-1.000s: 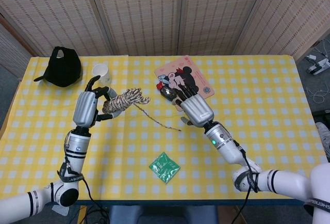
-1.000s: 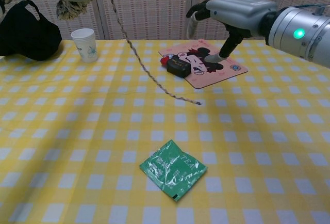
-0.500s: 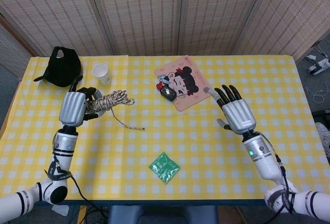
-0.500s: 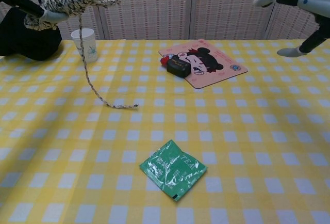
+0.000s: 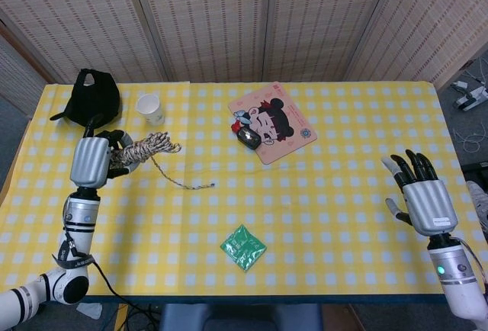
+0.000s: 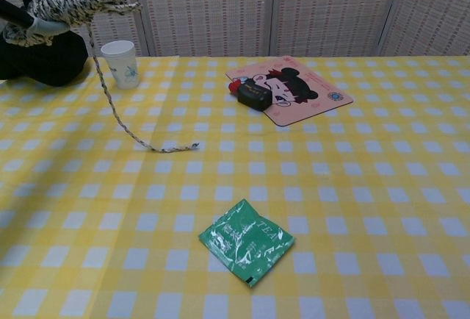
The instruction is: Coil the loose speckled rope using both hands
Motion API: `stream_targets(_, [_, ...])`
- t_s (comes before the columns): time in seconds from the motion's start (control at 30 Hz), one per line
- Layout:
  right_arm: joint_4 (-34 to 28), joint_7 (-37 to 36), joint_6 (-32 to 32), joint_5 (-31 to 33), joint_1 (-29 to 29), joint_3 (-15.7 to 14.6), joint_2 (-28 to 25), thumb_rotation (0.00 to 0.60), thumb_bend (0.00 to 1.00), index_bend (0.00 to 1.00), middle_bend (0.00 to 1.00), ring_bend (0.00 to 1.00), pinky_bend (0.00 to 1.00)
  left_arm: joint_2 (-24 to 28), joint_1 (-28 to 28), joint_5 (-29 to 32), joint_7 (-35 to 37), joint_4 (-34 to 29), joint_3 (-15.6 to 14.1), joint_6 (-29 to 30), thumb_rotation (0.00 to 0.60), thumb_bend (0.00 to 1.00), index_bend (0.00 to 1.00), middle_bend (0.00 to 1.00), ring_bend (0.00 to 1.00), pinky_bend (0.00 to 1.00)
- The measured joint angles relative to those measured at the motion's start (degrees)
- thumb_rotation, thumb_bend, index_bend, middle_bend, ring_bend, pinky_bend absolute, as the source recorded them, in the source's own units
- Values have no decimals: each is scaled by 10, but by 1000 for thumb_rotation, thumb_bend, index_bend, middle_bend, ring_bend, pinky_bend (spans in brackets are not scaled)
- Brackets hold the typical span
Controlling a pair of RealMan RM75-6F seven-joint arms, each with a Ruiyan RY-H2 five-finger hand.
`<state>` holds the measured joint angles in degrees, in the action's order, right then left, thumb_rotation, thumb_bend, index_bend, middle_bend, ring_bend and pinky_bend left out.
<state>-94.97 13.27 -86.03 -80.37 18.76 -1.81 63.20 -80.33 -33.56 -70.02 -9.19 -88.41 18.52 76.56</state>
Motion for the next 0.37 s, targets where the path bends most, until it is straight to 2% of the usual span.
stream_targets(0.13, [18,-19,-38,-26,-35,-5,-8,600,254,148,158,13,78,0,3,-6,10,-13,3,7,600,237,758,794,543,91])
stream_targets(0.37, [19,-18,-68,-40,-83,-14,-9,600,254,151,166,13,78,0,4,-4,12,-38,11,14,600,237,758,794,544,91])
